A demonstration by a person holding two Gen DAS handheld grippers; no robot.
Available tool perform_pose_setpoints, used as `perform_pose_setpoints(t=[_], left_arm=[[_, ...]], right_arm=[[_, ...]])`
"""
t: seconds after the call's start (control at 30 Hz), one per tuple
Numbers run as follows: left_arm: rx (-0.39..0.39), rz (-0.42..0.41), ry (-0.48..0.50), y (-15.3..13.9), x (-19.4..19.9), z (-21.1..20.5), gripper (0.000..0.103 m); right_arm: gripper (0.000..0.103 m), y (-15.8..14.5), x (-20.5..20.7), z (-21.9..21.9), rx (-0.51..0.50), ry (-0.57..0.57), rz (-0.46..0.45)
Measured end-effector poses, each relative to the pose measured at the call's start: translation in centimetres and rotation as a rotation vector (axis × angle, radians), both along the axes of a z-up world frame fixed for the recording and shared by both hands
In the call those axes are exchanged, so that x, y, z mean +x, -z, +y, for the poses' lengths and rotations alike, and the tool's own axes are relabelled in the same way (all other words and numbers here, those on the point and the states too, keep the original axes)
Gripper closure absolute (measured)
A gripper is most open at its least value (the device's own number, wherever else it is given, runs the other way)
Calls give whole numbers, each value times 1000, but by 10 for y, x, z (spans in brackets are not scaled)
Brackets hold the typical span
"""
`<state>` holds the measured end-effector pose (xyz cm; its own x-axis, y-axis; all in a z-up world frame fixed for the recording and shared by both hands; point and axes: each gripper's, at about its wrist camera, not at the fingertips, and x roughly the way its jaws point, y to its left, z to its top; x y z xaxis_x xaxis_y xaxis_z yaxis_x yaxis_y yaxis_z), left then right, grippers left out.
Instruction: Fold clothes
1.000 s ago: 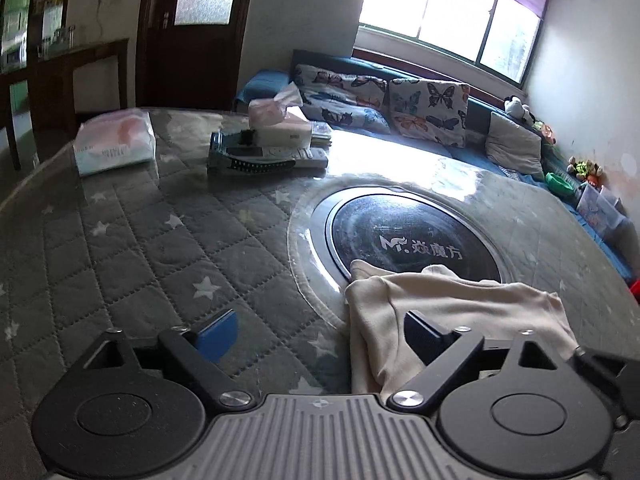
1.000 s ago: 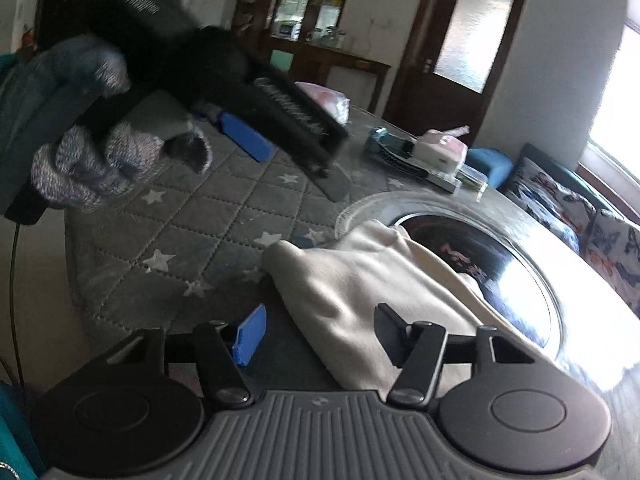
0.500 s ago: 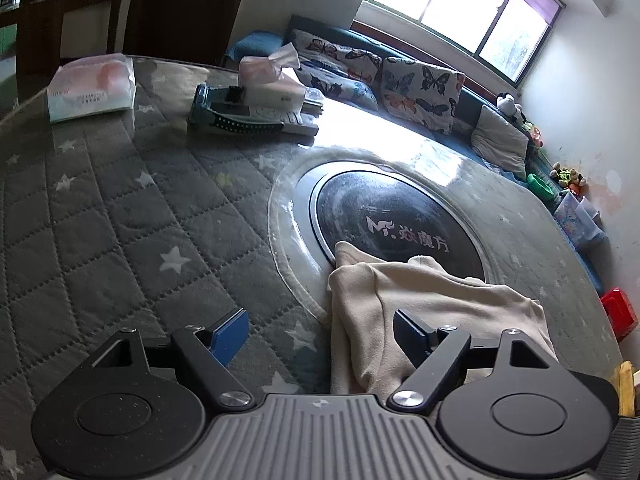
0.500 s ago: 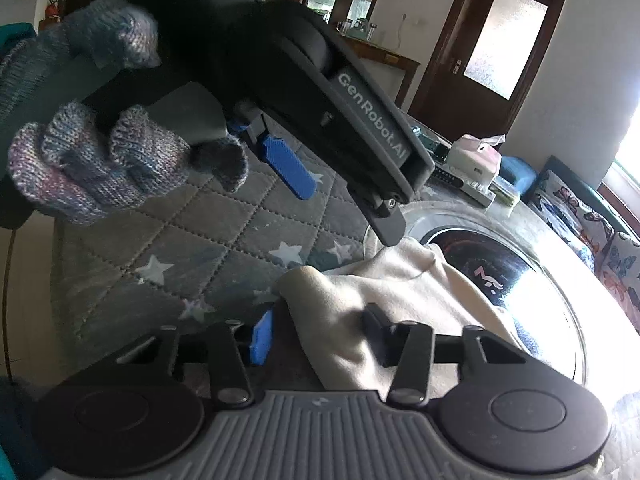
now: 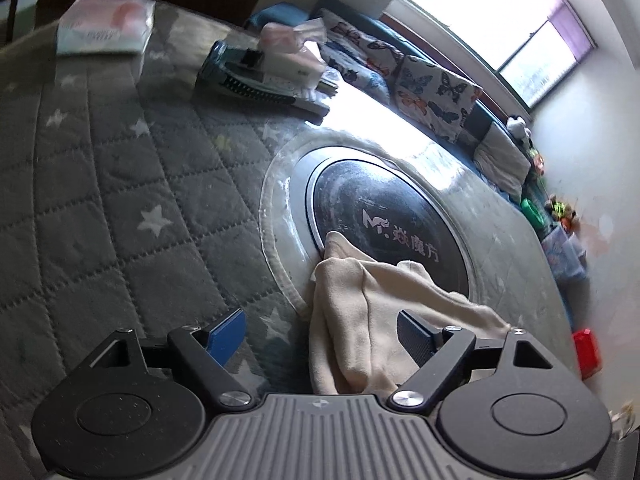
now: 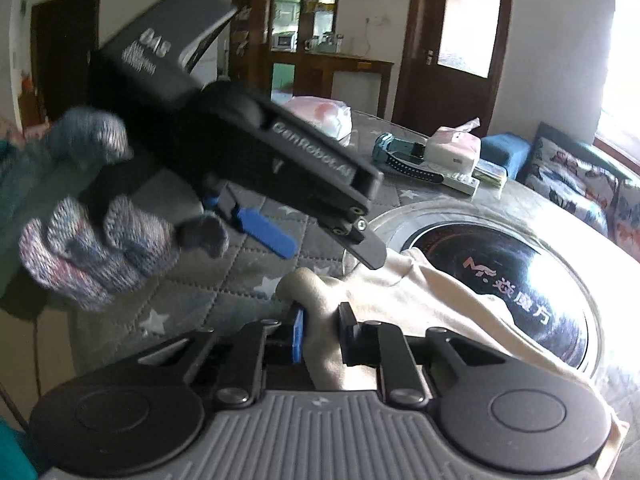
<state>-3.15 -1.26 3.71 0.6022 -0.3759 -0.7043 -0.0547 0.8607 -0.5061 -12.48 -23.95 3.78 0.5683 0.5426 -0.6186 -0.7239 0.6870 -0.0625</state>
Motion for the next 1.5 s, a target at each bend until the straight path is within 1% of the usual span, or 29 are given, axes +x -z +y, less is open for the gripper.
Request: perform_pose_setpoints(t=[0.17, 0.27, 0.4, 0.47, 0.53, 0.57, 0.6, 0.63, 0.7, 0.8, 0.87, 0.97, 1.0, 1.07, 1.23, 1.27, 1.3, 1.5], left_arm=[[-70, 47, -28, 6, 4, 0, 18], [-81, 48, -30, 6, 6, -5, 19], [-130, 61, -32, 8, 9, -8, 20], [-148, 67, -25, 9, 9, -11, 27], [-166, 81, -7, 11, 10, -14, 43], [-176, 89, 3, 14, 11, -15, 47], [-182, 96, 9, 15, 11, -16, 53], [-180, 99, 8, 17, 11, -16, 65], [-184, 112, 3, 20, 11, -16, 77], [-188, 115, 2, 21, 10, -14, 83], [-187, 111, 2, 22, 9, -13, 83], [-190, 109, 3, 22, 10, -13, 84], [-191, 107, 5, 22, 10, -13, 84], [-195, 106, 5, 23, 9, -12, 83], [-189, 100, 8, 23, 8, -12, 84], [-187, 98, 9, 23, 8, -13, 83], [-184, 97, 10, 22, 8, -13, 83], [-183, 96, 14, 23, 8, -14, 83]], right_arm=[[89, -6, 4, -12, 66, 17, 25], [90, -8, 4, -17, 93, 24, 28], [90, -11, 2, -22, 117, 20, 30], [90, -12, -1, -24, 128, 18, 30], [90, -12, -3, -26, 138, 13, 32], [90, -12, -5, -26, 143, 9, 33], [90, -12, -6, -26, 145, 5, 34], [90, -11, -7, -26, 145, 0, 35], [90, -10, -10, -26, 145, -8, 39], [87, -7, -10, -28, 150, -11, 63], [84, -6, -11, -35, 167, 0, 77], [82, -7, -12, -49, 188, 31, 91], [79, -8, -12, -56, 194, 47, 97], [75, -8, -11, -69, 191, 94, 89], [74, 1, 3, -102, 185, 238, 94], [71, 3, 6, -109, 183, 266, 95], [70, 5, 9, -115, 182, 295, 96], [71, 17, 26, -155, 174, 467, 102]])
